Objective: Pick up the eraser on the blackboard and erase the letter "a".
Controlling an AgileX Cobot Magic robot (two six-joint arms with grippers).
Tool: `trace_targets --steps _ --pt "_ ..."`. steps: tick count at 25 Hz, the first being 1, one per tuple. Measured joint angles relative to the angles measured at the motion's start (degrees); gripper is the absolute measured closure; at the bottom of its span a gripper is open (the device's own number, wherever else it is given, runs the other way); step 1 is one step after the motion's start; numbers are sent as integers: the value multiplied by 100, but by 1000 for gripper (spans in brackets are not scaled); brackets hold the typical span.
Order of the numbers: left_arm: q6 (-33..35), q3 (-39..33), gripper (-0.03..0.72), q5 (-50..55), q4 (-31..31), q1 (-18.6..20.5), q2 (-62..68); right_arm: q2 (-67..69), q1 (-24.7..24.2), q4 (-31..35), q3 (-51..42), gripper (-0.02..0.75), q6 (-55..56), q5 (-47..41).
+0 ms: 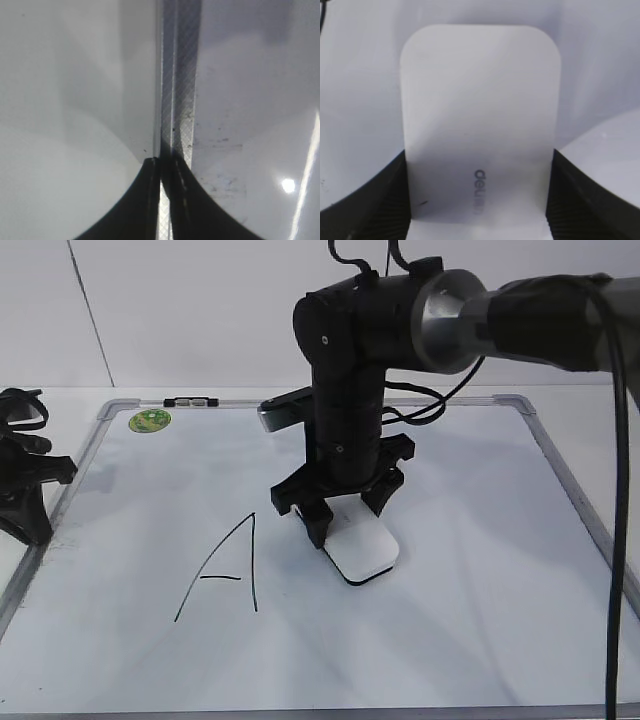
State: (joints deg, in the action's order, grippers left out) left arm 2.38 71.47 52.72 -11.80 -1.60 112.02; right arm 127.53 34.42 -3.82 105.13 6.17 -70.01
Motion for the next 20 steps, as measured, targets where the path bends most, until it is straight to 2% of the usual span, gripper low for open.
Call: trace_targets --steps 10,20 --pt "10 0 672 0 0 0 0 0 -452 3 0 214 31 0" --pt "10 0 671 0 0 0 0 -684 -501 -297 0 214 252 0"
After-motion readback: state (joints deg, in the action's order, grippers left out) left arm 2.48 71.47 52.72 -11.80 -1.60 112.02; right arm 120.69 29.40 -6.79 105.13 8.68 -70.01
